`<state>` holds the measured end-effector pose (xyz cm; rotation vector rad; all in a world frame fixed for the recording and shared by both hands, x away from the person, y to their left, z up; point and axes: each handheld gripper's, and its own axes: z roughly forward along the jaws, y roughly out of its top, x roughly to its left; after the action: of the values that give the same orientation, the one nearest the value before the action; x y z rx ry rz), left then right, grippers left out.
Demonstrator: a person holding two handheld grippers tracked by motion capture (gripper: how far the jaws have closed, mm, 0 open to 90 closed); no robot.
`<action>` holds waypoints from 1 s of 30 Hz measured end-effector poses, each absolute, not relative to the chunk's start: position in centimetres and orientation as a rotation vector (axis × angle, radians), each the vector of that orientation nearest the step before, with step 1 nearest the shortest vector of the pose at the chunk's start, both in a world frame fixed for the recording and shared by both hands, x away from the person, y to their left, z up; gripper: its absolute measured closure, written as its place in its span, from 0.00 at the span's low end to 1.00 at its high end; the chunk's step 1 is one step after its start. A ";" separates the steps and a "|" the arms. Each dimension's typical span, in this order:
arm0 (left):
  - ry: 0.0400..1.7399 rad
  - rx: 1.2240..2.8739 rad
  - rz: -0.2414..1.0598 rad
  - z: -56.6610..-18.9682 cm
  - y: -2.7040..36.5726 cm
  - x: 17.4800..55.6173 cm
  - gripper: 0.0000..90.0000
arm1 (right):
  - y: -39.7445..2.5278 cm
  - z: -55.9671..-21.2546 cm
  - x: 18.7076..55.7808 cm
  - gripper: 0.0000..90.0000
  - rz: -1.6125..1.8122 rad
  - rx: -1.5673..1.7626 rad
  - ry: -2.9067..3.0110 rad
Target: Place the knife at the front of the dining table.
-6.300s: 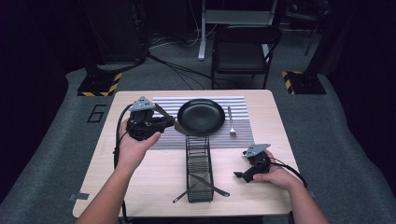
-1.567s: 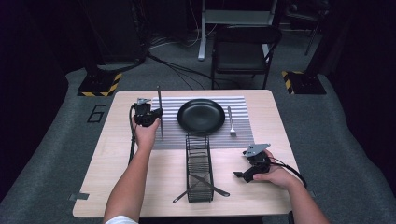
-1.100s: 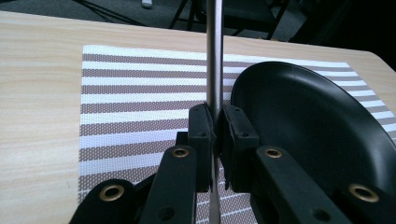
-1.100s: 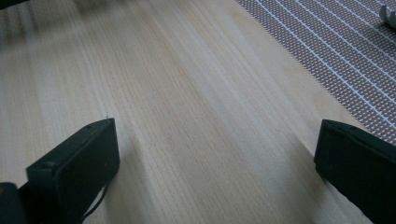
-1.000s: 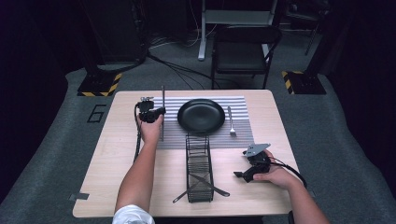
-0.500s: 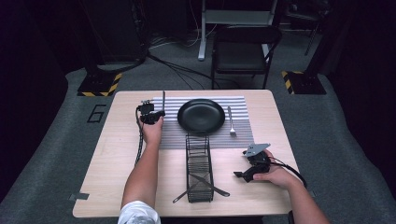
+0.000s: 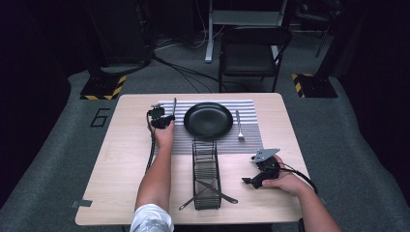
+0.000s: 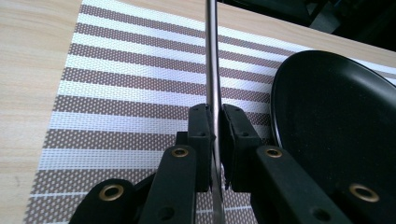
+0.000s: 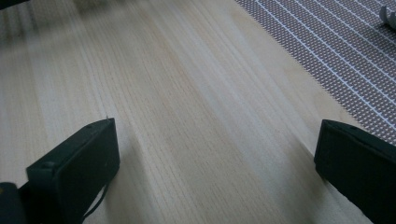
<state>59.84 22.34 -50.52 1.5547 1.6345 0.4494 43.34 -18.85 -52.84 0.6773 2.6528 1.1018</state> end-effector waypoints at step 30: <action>1.755 1.481 0.476 -52.2 22.7 59.8 0.90 | -18.8 -52.8 43.4 0.00 1.102 0.679 2.653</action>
<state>59.81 22.69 -52.21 1.4808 1.7548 0.4762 43.36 -18.83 -52.84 0.6791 2.6527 1.1018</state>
